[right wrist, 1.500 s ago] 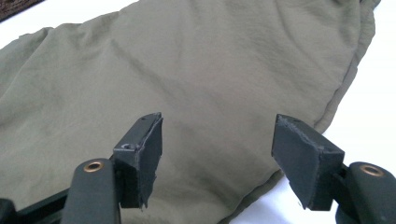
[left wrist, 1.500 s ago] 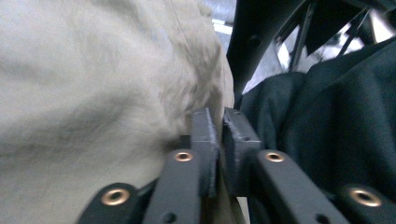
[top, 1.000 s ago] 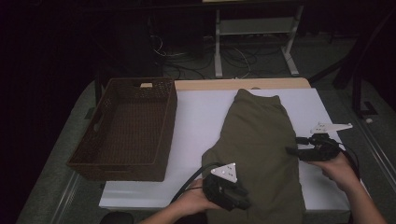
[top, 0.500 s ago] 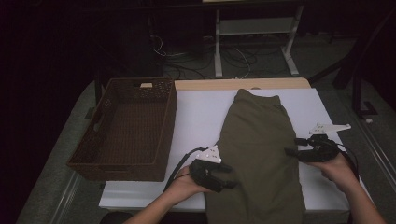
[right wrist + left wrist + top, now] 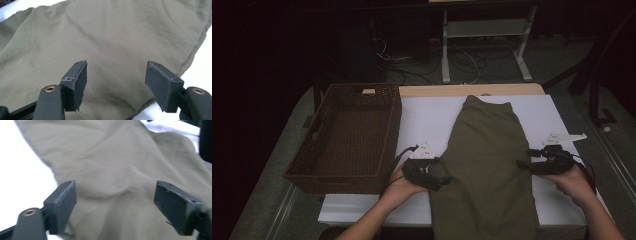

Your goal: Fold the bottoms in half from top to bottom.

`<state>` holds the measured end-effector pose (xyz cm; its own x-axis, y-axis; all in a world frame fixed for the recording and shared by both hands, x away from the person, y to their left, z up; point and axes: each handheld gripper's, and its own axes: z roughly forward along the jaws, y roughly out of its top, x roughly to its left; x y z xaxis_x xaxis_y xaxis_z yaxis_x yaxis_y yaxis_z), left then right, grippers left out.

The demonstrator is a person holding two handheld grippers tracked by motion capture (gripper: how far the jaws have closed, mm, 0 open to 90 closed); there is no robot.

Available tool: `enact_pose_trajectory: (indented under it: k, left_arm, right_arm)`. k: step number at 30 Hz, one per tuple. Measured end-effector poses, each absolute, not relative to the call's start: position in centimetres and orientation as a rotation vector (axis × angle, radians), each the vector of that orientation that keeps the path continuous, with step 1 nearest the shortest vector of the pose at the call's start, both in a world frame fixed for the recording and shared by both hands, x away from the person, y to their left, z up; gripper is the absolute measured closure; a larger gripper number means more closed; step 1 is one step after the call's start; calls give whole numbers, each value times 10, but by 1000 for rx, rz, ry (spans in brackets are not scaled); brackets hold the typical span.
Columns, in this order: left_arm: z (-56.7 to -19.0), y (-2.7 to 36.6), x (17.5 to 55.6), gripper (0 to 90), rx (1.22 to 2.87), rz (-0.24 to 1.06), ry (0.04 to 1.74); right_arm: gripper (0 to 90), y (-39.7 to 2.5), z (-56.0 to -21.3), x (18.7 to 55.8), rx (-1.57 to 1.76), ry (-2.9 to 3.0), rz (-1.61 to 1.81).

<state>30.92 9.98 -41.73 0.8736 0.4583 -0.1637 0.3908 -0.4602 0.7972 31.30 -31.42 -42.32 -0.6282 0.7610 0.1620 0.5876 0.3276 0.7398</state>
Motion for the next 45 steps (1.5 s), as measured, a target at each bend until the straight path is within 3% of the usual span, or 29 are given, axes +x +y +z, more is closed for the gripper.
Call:
enact_pose_trajectory:
  k: [11, 45]
  left_arm:
    - [-424, 106, 320, 5, 2102, 120, 678]
    - [-428, 104, 322, 9, 2133, 91, 682]
  right_arm:
    - [338, -315, -423, 314, 1236, 2376, 1185]
    - [344, -304, -414, 377, 1285, 2320, 1219]
